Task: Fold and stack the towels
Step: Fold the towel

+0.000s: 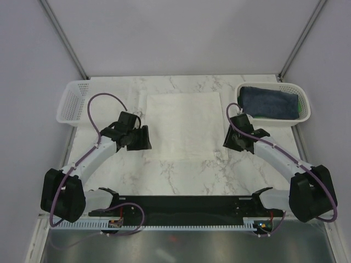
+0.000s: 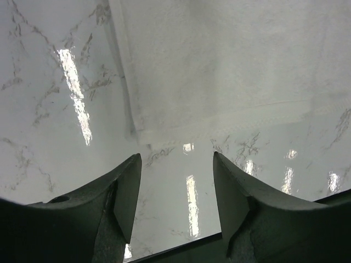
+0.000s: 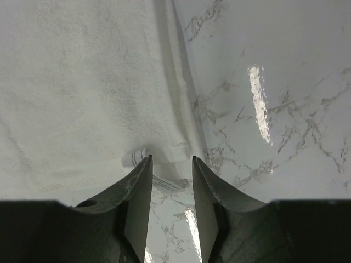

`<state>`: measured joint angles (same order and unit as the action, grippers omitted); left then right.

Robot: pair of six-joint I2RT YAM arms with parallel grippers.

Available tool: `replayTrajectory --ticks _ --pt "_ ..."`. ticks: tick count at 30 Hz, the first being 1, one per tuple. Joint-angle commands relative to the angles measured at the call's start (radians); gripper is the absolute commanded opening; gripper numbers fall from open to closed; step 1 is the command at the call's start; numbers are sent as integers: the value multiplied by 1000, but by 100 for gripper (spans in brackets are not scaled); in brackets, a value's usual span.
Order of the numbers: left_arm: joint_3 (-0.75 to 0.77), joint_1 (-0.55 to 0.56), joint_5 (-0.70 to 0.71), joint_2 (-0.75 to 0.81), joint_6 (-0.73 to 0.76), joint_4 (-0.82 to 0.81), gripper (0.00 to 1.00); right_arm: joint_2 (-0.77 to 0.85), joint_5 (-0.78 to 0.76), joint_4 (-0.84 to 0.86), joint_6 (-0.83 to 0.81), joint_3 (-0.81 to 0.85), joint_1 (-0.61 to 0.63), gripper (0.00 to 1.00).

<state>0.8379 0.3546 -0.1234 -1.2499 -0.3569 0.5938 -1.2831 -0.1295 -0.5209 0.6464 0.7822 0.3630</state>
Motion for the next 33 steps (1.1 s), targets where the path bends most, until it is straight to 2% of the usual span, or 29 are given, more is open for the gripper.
replayTrajectory --ticks 1,6,10,23,26,29,30,33 --pt "-29 -3 44 -5 -114 -83 63 54 -4 42 89 -26 2 42" --pt "-91 -6 21 -57 -174 -167 63 67 -27 64 199 -103 4 43" --pt "-131 -8 34 -72 -197 -233 63 45 23 160 226 -150 4 43" --pt "-168 -14 34 -100 -197 -233 63 -19 -7 278 298 -228 4 42" --pt "-174 -16 34 -86 -197 -233 63 -41 -4 291 295 -230 4 36" --pt "-194 -17 34 -40 -197 -233 63 -42 -9 289 289 -233 4 20" --pt "-203 -22 174 -27 -283 -261 58 -38 -9 288 291 -236 4 10" --pt "-235 -35 165 1 -297 -324 52 -16 -13 282 286 -241 4 0"
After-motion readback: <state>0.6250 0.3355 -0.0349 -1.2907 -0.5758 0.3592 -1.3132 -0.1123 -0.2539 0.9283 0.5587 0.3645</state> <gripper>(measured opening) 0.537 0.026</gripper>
